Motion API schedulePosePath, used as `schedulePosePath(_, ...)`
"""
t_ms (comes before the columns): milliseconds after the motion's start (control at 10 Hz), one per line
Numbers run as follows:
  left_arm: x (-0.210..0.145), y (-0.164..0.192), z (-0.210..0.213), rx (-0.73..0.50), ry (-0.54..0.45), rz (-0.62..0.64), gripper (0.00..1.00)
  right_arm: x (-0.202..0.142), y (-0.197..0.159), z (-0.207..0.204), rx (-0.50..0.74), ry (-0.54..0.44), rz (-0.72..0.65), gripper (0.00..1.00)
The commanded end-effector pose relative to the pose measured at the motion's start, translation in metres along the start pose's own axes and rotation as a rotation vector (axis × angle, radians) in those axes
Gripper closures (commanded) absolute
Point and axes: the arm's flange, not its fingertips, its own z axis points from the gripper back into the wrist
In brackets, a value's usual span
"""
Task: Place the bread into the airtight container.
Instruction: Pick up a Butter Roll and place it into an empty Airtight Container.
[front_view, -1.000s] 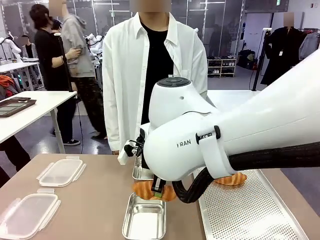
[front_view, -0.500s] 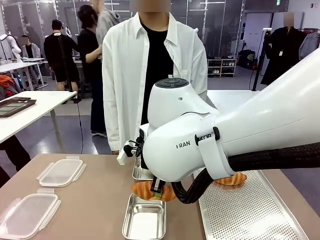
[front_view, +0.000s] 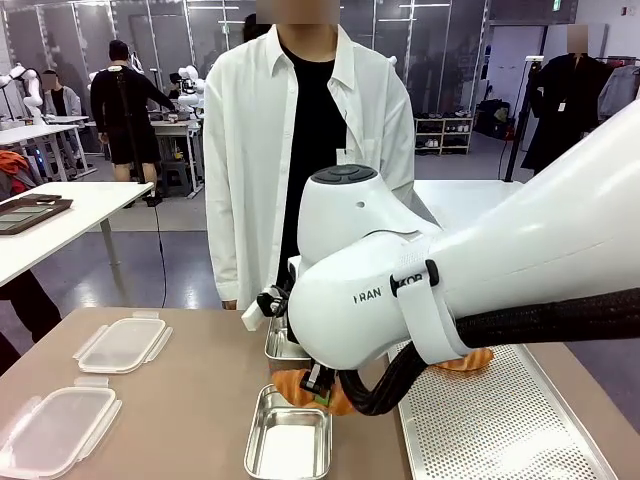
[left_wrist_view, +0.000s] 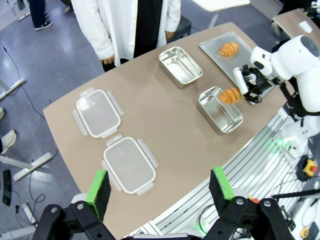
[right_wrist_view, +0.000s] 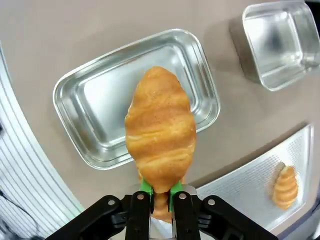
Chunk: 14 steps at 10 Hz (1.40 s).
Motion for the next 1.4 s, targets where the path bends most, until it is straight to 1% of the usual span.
schedulePosePath(0,0.0,-0.001,0.002,-0.002,0.004,-0.015,0.0,0.008,0.02,-0.011,-0.014,-0.006,-0.283,0.85)
schedulePosePath(100,0.0,-0.001,0.002,-0.002,0.004,-0.015,0.0,0.013,0.029,-0.019,0.056,-0.042,-0.396,0.85)
schedulePosePath(200,0.0,-0.001,0.002,-0.002,0.004,-0.015,0.0,0.016,0.036,-0.025,0.045,-0.066,-0.503,0.85)
schedulePosePath(300,0.0,-0.001,0.002,-0.002,0.004,-0.015,0.0,0.016,0.04,-0.032,0.049,-0.06,-0.615,0.85)
schedulePosePath(500,0.0,-0.001,0.002,-0.002,0.004,-0.015,0.0,0.022,0.046,-0.04,0.075,-0.057,-0.789,0.85)
schedulePosePath(600,0.0,-0.001,0.002,-0.002,0.004,-0.015,0.0,0.025,0.049,-0.043,0.091,-0.039,-0.847,0.85)
schedulePosePath(700,0.0,-0.001,0.002,-0.002,0.004,-0.015,0.0,0.029,0.05,-0.048,0.092,-0.047,-0.881,0.85)
schedulePosePath(900,0.0,-0.001,0.002,-0.002,0.004,-0.015,0.0,0.034,0.045,-0.061,0.082,-0.053,-0.918,0.85)
schedulePosePath(1000,0.0,-0.001,0.002,-0.002,0.004,-0.015,0.0,0.037,0.043,-0.064,0.087,-0.075,-0.915,0.85)
schedulePosePath(1100,0.0,-0.001,0.002,-0.002,0.004,-0.015,0.0,0.037,0.038,-0.065,0.088,-0.079,-0.9,0.57)
schedulePosePath(1200,0.0,-0.001,0.002,-0.002,0.004,-0.015,0.0,0.036,0.036,-0.067,0.084,-0.063,-0.91,0.46)
schedulePosePath(1300,0.0,-0.001,0.002,-0.002,0.004,-0.015,0.0,0.036,0.035,-0.069,0.072,-0.048,-0.918,0.45)
